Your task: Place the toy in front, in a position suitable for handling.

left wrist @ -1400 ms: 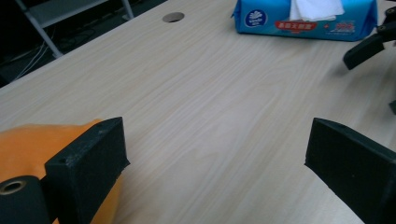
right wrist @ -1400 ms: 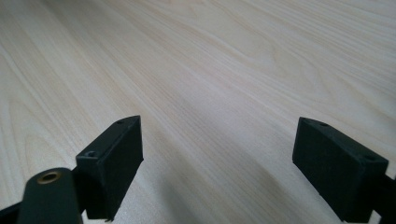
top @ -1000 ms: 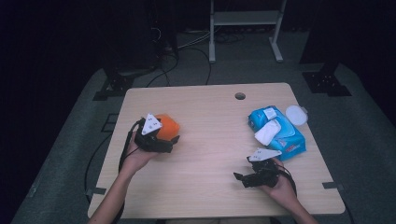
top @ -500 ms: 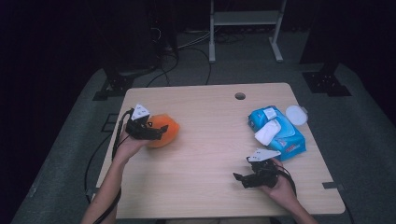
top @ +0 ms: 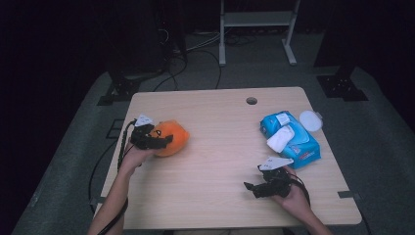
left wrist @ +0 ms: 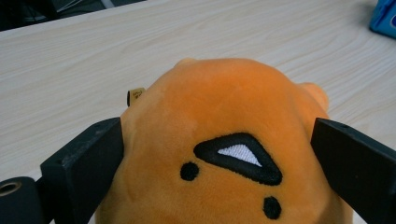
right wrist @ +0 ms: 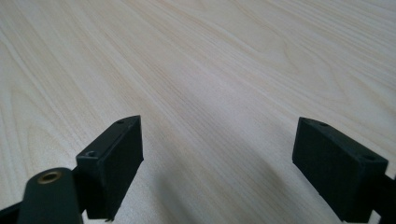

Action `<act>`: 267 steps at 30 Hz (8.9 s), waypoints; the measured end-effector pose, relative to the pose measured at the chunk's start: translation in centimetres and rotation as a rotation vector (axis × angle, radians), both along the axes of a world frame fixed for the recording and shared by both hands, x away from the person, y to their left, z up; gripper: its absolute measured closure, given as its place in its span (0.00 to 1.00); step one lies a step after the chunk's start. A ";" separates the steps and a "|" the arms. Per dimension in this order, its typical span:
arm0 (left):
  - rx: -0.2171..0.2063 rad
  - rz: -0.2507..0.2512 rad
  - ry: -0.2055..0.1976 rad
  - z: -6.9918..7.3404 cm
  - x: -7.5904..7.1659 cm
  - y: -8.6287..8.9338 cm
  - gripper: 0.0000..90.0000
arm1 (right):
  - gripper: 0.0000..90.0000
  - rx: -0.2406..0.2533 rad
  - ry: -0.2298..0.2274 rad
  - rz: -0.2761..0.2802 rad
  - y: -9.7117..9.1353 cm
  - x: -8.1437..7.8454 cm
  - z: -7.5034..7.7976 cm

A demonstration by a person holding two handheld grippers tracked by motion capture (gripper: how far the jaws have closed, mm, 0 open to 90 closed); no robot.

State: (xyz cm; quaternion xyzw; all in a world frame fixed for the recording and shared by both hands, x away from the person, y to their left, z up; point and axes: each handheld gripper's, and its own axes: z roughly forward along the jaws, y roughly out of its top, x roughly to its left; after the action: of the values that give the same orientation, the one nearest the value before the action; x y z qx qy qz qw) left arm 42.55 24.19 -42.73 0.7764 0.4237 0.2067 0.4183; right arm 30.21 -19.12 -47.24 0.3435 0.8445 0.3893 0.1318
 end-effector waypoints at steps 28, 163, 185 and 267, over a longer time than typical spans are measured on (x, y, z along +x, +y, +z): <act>-0.062 0.033 0.041 0.6 -0.5 0.7 0.36 | 0.17 0.013 -0.010 -0.007 -0.2 -0.2 0.3; -0.161 -0.579 -0.098 -2.8 -13.0 -15.7 0.16 | 0.95 0.066 -0.089 -0.422 -9.9 7.5 4.7; -0.153 -0.577 -0.103 -2.7 -13.1 -15.8 0.15 | 0.95 0.190 -0.086 -0.212 -9.0 2.3 8.4; -0.007 -0.650 -0.084 -0.7 -13.3 -14.7 0.10 | 0.80 0.107 0.061 0.232 3.1 0.2 5.5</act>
State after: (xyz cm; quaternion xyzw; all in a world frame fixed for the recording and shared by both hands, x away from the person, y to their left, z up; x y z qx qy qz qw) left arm 29.23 9.47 -43.45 0.8603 0.1367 0.0927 0.4822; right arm 30.45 -16.04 -41.73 0.2619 0.8600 0.4359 0.0417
